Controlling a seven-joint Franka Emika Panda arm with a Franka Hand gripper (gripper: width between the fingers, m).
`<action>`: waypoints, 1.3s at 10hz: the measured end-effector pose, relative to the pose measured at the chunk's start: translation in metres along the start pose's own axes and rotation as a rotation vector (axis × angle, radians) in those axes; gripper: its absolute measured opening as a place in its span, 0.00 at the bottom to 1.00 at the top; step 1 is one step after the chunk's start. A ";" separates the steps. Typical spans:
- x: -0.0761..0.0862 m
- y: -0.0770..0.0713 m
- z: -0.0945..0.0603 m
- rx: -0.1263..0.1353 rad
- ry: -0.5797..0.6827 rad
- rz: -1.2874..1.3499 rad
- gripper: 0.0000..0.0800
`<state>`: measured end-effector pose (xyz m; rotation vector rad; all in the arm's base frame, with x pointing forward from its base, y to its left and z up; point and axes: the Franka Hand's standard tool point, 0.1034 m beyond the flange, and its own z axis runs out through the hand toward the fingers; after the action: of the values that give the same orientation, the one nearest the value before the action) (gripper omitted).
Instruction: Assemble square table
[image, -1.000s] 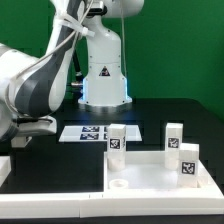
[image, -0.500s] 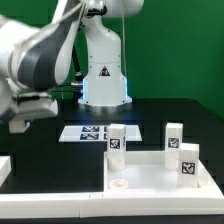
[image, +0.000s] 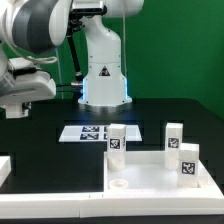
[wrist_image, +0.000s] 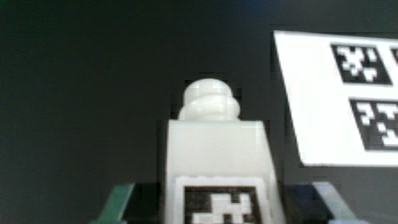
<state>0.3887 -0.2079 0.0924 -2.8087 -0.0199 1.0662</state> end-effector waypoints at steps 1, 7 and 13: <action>0.007 -0.017 -0.014 -0.009 0.051 0.055 0.36; 0.055 -0.060 -0.067 -0.090 0.493 0.094 0.36; 0.110 -0.171 -0.137 -0.048 0.967 0.310 0.36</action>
Offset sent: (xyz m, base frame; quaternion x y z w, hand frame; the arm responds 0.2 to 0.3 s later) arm 0.0648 0.0421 0.0153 -0.1088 0.1862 0.0832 0.9729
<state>0.5678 -0.0489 0.1436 -3.1050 0.4947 -0.3553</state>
